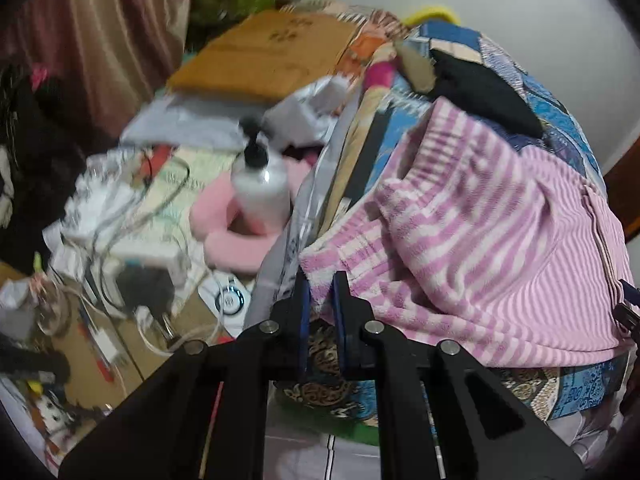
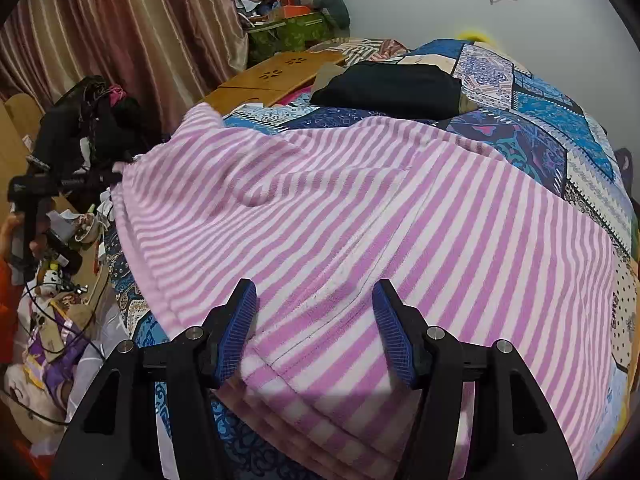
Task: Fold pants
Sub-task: 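Lay the held cloth leg onto the stack and open the left tool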
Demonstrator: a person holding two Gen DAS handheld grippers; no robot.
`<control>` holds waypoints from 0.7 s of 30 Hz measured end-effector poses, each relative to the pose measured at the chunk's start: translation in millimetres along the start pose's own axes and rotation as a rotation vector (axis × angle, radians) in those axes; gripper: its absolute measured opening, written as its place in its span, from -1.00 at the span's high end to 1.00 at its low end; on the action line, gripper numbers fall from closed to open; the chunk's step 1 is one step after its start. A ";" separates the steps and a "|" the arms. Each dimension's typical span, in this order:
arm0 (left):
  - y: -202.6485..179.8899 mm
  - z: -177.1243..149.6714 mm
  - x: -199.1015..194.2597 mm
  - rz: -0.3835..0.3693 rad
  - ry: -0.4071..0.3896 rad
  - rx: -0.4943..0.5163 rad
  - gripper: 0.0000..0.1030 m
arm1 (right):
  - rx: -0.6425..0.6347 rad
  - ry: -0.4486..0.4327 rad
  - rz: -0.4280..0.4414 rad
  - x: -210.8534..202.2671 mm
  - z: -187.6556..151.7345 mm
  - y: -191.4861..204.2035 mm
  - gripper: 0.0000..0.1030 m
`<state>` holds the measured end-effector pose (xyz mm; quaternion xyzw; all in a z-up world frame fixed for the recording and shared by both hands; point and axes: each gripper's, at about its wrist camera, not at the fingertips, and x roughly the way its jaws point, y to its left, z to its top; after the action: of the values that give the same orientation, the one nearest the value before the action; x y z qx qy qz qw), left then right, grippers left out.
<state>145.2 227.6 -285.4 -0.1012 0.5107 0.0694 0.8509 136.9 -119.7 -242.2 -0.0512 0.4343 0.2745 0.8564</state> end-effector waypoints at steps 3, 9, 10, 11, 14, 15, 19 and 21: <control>1.4 -3.2 10.1 0.010 0.013 0.003 0.77 | 0.006 0.002 -0.004 0.2 0.6 -0.6 -0.11; 3.6 -0.1 -9.4 0.030 -0.026 -0.021 0.63 | -0.002 0.011 -0.015 0.3 0.6 -0.2 -0.11; 4.4 4.1 -14.7 0.038 -0.039 -0.020 0.63 | -0.003 0.012 -0.017 0.5 0.8 0.1 -0.11; 5.1 6.8 -18.2 0.039 -0.048 -0.022 0.63 | -0.003 0.013 -0.018 0.9 1.1 0.1 -0.11; 6.7 19.3 -28.3 -0.021 -0.074 -0.048 0.52 | -0.004 0.014 -0.024 0.7 1.1 1.0 -0.11; 4.4 24.1 -27.6 -0.054 -0.074 -0.054 0.47 | -0.003 0.013 -0.026 0.6 1.1 1.3 -0.11; -15.4 39.8 -7.8 -0.129 -0.045 -0.049 0.21 | 0.015 0.005 -0.023 -4.1 1.5 0.5 -0.11; -24.4 45.8 6.9 -0.143 -0.019 -0.049 0.21 | 0.020 -0.007 -0.033 -10.2 1.1 -1.3 -0.10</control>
<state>193.0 215.2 -268.0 -0.1575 0.4922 0.0220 0.8558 133.6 -124.8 -233.9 -0.0490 0.4332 0.2562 0.8627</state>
